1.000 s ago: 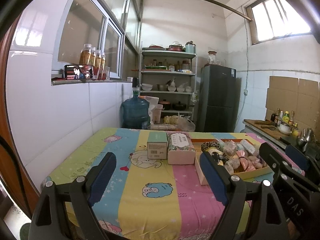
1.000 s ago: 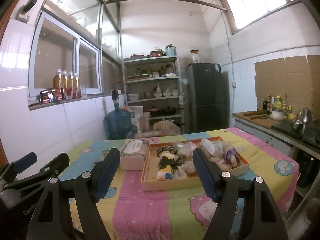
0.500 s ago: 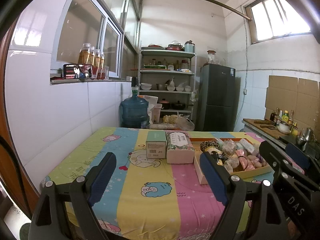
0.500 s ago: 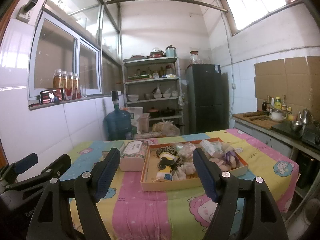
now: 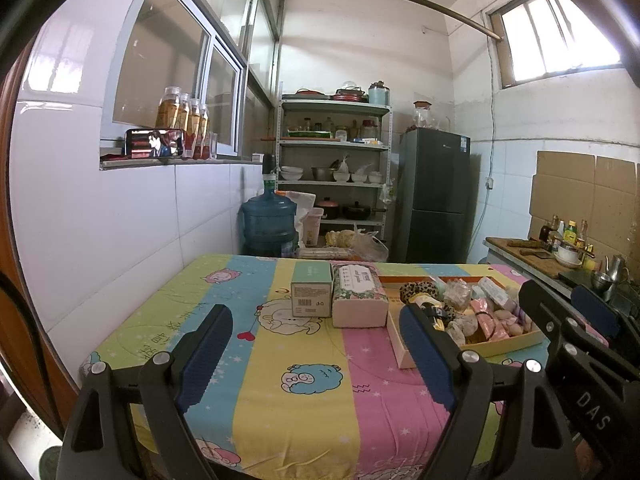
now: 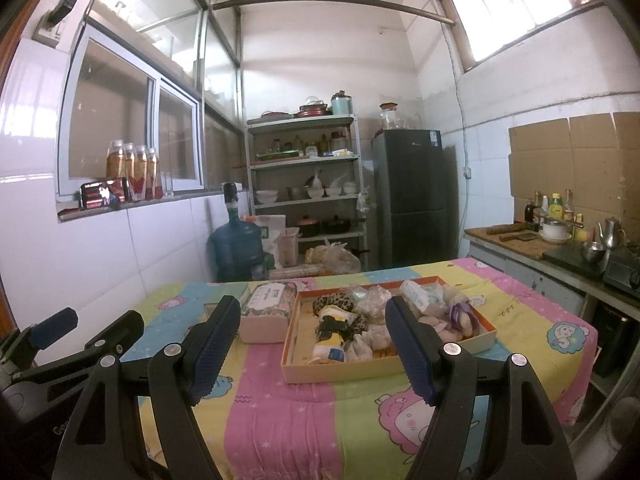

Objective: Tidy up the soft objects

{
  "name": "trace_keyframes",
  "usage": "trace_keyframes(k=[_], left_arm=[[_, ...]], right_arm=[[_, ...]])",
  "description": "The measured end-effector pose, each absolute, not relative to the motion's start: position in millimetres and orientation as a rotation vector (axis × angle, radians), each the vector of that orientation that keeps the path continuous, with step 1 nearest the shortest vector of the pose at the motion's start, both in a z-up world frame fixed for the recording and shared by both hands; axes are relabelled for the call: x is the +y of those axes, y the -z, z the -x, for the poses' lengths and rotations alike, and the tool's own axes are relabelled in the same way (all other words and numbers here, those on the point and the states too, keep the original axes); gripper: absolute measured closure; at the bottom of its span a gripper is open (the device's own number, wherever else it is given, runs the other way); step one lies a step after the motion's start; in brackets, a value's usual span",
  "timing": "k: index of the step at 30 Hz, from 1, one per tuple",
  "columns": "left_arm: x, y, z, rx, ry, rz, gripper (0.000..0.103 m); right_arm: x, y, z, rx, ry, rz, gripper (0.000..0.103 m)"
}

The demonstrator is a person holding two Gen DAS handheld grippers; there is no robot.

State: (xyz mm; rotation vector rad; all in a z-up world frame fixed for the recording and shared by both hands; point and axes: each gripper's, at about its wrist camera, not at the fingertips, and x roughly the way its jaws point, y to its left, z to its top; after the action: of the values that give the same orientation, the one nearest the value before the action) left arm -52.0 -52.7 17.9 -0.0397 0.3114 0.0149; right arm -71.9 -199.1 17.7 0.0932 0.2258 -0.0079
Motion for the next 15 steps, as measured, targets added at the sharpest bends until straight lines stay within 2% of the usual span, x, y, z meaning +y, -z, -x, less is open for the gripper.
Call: trace_keyframes(k=[15], left_arm=[[-52.9, -15.8, 51.6, 0.309, -0.018, 0.05, 0.018]], right_arm=[[-198.4, -18.5, 72.6, 0.224, 0.008, -0.093, 0.027]])
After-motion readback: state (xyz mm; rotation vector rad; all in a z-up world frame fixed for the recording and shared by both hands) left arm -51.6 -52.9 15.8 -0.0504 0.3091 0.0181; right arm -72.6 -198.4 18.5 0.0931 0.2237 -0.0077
